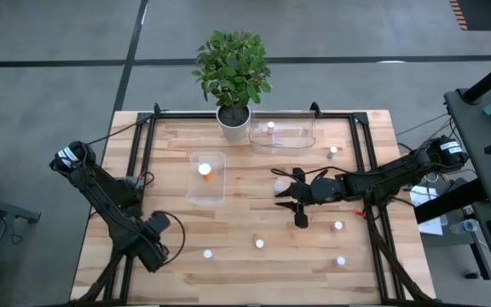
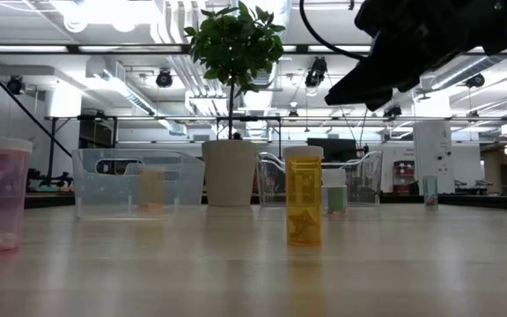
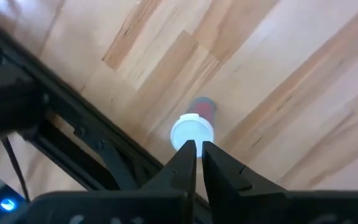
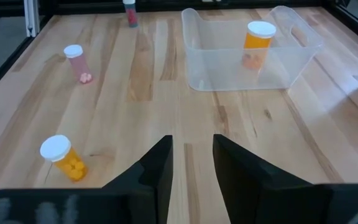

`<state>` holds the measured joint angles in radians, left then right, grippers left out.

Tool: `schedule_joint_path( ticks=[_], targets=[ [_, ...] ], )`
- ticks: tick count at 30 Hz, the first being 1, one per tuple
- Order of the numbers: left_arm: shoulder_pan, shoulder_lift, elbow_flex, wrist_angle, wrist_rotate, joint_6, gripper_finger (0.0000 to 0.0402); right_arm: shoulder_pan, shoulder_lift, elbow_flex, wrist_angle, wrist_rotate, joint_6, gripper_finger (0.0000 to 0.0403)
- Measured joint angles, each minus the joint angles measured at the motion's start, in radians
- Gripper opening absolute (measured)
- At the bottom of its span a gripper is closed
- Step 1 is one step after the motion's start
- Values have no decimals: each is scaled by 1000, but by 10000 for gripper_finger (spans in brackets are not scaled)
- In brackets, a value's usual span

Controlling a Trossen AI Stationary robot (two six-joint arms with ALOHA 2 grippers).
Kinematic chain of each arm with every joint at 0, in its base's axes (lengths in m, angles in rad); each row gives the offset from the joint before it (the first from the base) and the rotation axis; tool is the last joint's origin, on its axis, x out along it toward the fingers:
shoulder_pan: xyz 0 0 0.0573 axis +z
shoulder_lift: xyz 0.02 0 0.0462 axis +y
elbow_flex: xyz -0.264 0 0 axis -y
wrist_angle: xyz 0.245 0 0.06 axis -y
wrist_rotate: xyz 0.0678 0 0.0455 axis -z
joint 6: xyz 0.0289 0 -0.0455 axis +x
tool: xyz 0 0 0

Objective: Pick and place medicine bottles into bin by pill shape (circle, oval)
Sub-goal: Put the bottom blue pill bottle into the bottom transparent bin

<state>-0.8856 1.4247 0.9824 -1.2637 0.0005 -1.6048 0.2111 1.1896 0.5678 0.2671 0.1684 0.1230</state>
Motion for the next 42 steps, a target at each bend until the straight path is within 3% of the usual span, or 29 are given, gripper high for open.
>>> schedule_joint_path(
  ticks=[5, 13, 18, 42],
  targets=[
    [0, 0, -6, 5, 16, -90, 48, 0, 0, 0, 1, 0, 0, 100],
    [0, 0, -51, 7, 16, -119, 170, 0, 0, 0, 8, 0, -1, 101],
    [0, -2, -76, 26, 14, -143, 217, 0, 0, 0, 8, -1, 0, 98],
    [0, 3, -132, 134, 0, -124, 215, 0, 1, 0, 4, -1, -3, 91]
  ],
)
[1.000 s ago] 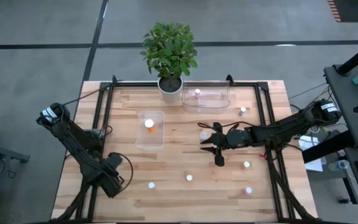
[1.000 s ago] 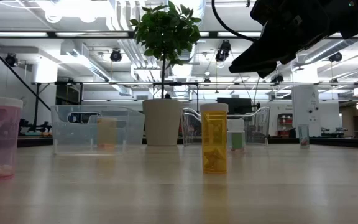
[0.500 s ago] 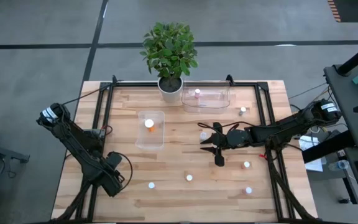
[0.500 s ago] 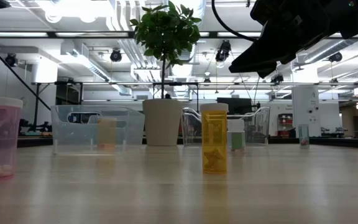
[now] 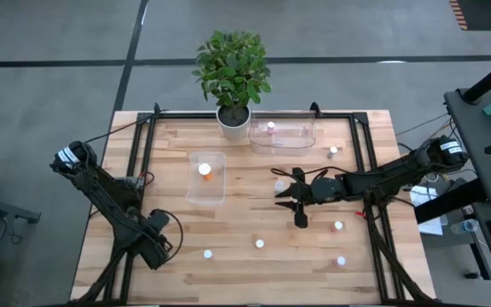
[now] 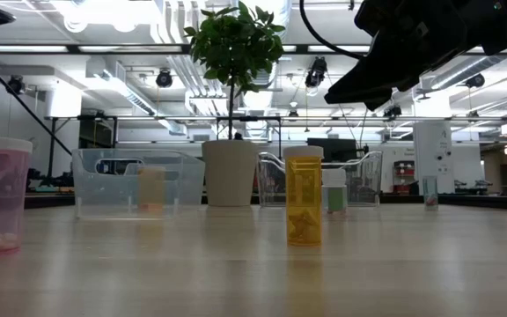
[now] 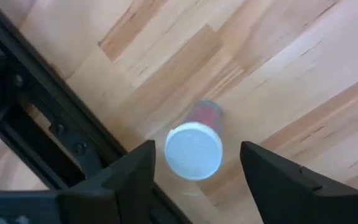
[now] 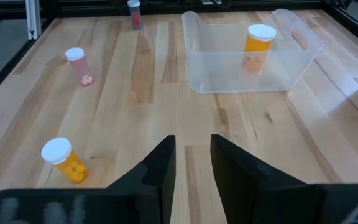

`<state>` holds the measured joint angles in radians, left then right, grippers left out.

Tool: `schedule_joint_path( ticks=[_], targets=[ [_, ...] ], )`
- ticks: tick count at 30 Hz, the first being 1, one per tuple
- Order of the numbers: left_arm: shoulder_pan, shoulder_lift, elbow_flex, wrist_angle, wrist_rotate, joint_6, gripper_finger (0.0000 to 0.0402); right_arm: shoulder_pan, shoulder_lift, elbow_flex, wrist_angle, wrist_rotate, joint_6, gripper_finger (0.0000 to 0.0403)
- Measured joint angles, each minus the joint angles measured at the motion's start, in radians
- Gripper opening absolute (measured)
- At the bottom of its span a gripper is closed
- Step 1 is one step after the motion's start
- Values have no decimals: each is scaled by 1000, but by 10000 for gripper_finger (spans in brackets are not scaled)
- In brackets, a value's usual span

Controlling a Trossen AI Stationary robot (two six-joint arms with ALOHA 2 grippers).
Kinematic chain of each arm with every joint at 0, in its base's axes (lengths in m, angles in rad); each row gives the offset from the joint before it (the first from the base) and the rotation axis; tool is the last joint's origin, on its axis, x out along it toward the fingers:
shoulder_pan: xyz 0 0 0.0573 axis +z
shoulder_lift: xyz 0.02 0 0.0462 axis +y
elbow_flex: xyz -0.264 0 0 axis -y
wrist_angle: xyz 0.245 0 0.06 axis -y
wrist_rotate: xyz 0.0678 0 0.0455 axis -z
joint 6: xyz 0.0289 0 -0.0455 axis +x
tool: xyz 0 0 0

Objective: Pick and place medicine bottles into bin by pill shape (circle, oval)
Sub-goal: Put the bottom blue pill bottle into the bottom transparent bin

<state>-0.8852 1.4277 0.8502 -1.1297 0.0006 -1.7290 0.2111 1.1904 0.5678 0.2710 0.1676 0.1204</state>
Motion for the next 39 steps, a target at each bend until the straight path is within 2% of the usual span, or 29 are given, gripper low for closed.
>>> schedule_joint_path(
  ticks=[12, 20, 25, 31, 39],
  targets=[
    [0, -2, 1, -3, -20, 16, 87, 0, 0, 0, -3, 0, 3, 93],
    [3, -1, 127, -62, -23, 64, 89, 0, 0, 0, -12, -1, 6, 85],
    [42, -1, 256, -118, -101, 132, 94, 0, 0, 0, -12, -1, -1, 85],
    [205, -1, 397, -110, -294, 420, 95, 0, 0, 0, -12, -1, -26, 84],
    [548, -2, 474, -101, -410, 962, 97, 0, 0, 0, -13, -1, -27, 77]
  ],
)
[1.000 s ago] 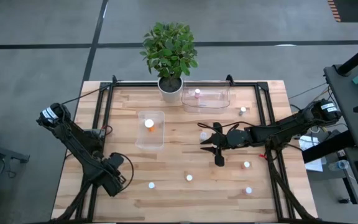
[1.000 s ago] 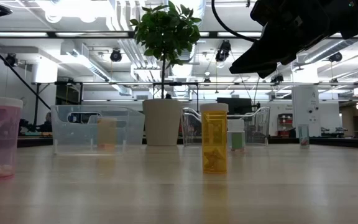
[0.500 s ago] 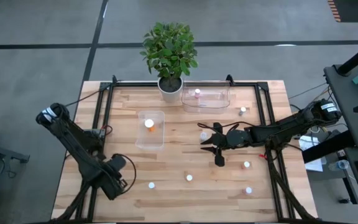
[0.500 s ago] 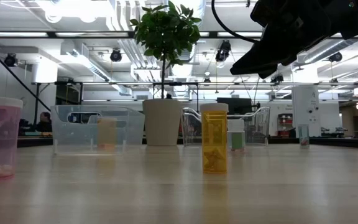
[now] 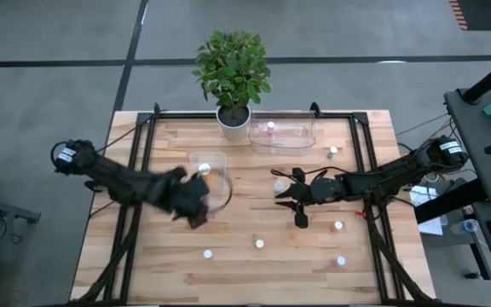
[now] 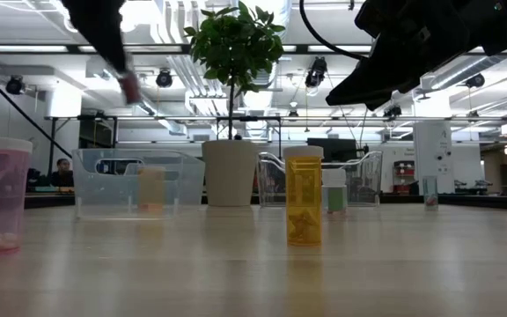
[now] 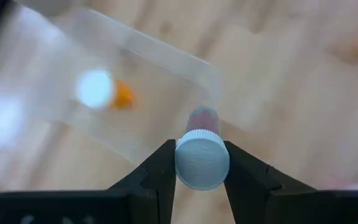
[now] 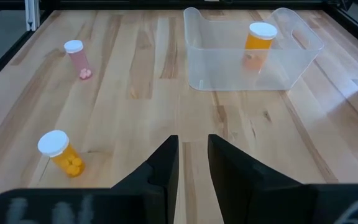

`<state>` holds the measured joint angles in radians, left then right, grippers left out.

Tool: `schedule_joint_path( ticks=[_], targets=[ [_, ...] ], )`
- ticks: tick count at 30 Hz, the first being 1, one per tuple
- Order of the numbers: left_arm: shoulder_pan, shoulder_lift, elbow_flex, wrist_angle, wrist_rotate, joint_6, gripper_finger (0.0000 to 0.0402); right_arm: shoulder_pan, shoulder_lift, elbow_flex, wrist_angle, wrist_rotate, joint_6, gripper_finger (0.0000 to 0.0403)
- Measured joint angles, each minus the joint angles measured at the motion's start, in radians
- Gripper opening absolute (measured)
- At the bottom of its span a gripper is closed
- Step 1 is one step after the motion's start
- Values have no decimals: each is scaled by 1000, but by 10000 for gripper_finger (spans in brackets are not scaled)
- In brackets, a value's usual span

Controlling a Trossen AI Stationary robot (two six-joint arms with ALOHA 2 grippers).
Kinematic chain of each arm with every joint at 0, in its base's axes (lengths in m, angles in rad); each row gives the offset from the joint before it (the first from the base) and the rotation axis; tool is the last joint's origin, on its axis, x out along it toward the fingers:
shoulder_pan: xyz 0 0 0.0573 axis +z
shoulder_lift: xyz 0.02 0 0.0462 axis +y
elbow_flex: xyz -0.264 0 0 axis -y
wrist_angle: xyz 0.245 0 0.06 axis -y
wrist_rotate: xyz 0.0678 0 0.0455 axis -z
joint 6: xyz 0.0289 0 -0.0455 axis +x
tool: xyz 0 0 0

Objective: Pick and place medicine bottles into bin by pill shape (circle, oval)
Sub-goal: Put the bottom blue pill bottle into the bottom transparent bin

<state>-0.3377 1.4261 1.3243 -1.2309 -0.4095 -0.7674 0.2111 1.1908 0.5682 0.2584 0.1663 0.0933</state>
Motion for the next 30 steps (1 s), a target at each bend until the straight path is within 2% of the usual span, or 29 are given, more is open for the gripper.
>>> schedule_joint_path(
  ticks=[5, 10, 17, 25, 30],
  targets=[
    [212, 2, -71, 98, 46, 176, 93, 0, 0, 0, -17, 0, 0, 82],
    [320, 20, -181, 181, 112, 224, 89, 0, 0, 0, -45, 0, 0, 83],
    [331, 58, -296, 284, 148, 223, 88, 0, 0, 0, -46, 0, -16, 75],
    [331, 162, -307, 280, 147, 224, 89, 0, 0, 0, -44, 0, -15, 82],
    [330, 178, -304, 285, 141, 229, 106, 0, 0, 0, -45, 0, -15, 77]
  ],
)
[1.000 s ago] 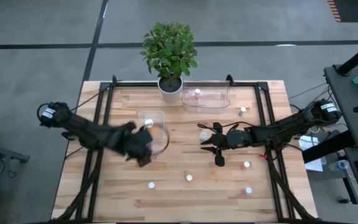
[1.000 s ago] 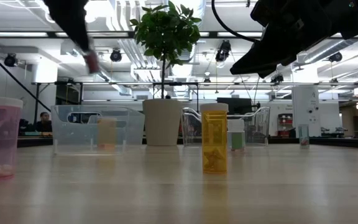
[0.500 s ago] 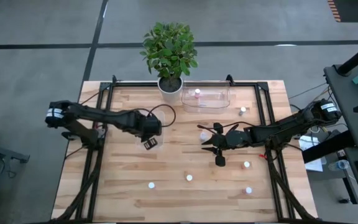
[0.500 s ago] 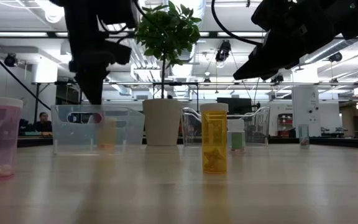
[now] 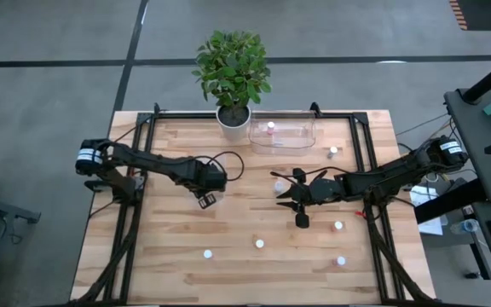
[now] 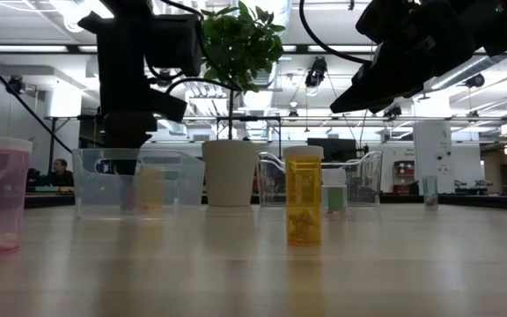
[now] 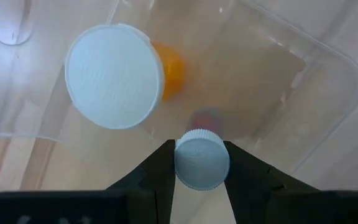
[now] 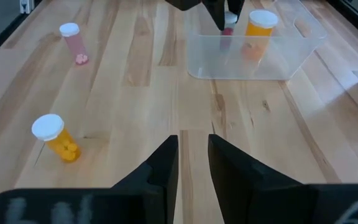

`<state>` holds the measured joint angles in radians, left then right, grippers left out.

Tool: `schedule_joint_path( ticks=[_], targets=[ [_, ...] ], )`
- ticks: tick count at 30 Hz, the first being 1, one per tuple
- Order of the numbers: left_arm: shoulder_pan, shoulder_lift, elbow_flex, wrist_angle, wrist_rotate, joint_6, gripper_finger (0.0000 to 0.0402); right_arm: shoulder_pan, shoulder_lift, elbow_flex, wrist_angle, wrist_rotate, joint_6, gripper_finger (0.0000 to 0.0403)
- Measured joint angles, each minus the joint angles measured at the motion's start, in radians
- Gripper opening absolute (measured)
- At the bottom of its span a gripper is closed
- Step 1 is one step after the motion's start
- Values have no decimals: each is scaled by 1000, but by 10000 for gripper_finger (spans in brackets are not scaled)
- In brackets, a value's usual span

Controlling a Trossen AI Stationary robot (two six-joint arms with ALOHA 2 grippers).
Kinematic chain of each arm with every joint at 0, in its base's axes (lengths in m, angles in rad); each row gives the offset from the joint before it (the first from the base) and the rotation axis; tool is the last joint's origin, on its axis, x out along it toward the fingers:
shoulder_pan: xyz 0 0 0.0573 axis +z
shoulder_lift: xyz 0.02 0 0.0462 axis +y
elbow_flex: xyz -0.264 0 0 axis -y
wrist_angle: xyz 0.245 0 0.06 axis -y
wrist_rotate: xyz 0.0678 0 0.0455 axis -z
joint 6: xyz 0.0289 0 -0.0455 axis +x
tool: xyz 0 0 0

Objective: Pick and place medicine bottles into bin by pill shape (circle, oval)
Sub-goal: Put the bottom blue pill bottle into the bottom transparent bin

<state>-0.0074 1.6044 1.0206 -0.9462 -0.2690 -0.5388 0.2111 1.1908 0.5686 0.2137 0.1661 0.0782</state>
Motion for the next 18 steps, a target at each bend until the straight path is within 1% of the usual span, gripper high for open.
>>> schedule_joint_path(
  ticks=[4, 11, 18],
  targets=[
    [1, -17, -3, 3, 1, -2, 115, 0, 0, 0, 0, 0, 0, 75],
    [1, -62, -4, 8, 9, -3, 118, 0, 0, 0, 1, 0, 10, 82],
    [1, -82, -2, 11, 15, 4, 119, 0, 0, 0, 1, 0, 24, 75]
  ],
)
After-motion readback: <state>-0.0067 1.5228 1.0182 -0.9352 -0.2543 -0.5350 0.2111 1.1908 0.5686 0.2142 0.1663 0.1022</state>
